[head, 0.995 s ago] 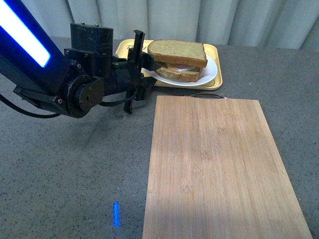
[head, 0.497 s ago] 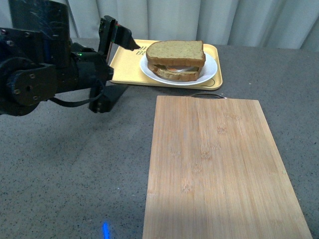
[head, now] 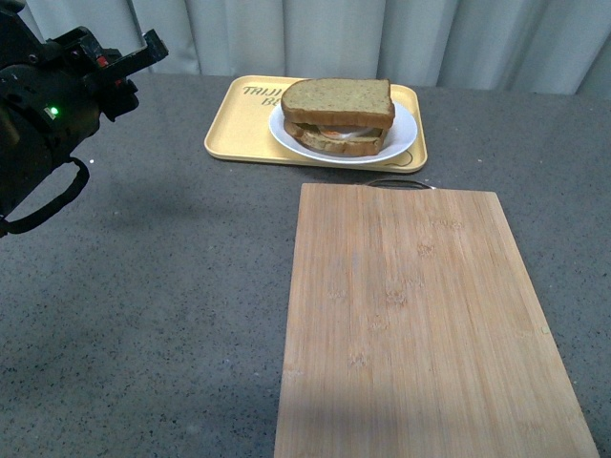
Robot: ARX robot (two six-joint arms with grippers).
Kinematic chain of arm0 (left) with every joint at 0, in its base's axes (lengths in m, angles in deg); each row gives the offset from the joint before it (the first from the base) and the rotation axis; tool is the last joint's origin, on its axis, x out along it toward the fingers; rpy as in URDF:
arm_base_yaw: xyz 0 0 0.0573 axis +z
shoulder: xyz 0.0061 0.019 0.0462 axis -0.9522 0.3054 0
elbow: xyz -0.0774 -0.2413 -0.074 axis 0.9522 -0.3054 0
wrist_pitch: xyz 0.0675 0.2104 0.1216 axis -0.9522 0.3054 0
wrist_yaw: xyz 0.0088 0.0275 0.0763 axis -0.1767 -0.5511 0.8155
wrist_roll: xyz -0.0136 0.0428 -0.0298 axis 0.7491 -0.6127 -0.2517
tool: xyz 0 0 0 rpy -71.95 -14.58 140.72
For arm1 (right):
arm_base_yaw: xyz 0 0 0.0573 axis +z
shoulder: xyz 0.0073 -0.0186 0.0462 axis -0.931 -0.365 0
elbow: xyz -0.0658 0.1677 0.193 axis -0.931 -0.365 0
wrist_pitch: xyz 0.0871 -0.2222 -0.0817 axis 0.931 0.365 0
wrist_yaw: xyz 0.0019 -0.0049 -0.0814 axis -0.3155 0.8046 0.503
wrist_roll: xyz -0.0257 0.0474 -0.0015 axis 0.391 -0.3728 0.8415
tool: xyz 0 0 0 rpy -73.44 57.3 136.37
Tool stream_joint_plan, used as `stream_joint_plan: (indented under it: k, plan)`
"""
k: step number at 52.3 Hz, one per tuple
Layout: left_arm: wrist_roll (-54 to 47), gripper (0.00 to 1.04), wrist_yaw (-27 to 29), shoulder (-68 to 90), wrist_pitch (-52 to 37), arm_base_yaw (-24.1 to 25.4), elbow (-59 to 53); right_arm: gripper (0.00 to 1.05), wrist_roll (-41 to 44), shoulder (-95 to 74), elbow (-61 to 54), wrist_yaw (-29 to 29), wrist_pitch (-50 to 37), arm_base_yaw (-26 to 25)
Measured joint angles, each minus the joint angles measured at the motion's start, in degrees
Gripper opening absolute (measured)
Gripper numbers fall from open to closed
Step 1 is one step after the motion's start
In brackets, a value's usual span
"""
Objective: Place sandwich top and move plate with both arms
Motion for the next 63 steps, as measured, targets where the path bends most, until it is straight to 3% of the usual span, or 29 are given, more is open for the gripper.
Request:
stream_joint_plan:
  k: [7,10,13,20,30,34,38,63]
  plan:
    - [-0.11,0.04,-0.17,-0.11,0.0,0.0,-0.92,0.95,0.0,0.0,0.0,0.0,0.0,-0.02]
    - [-6.58,0.04,-5.7,-8.74,1.25,3.08,-10.78,0.95,0.0,0.0,0.0,-0.17,-0.02,-0.02]
    - [-13.4,0.04,-5.77,-25.51,2.8,6.54,-24.81,0.95,0.0,-0.22,0.0,0.13,0.09,-0.04]
    - [-18.75,0.04,-10.14,-42.99,7.39,9.49,-34.64,0.95,0.04,0.0,-0.02,-0.35,0.07,-0.04]
    - [-20.24,0.04,-10.47,-55.65,17.03,11.17,-38.23,0.95,0.04,0.0,-0.02,-0.02,0.09,-0.07]
    - [-20.44,0.04,-10.38,-64.7,26.75,11.17,-38.45,0.95,0.04,0.0,-0.02,0.0,0.09,-0.07]
    - [-20.57,0.04,-10.38,-69.4,30.69,11.17,-38.56,0.95,0.04,0.0,-0.02,-0.02,0.09,-0.07]
    - [-20.72,0.04,-10.38,-88.67,47.08,11.17,-39.78,0.95,0.04,0.0,-0.02,-0.02,0.09,-0.07]
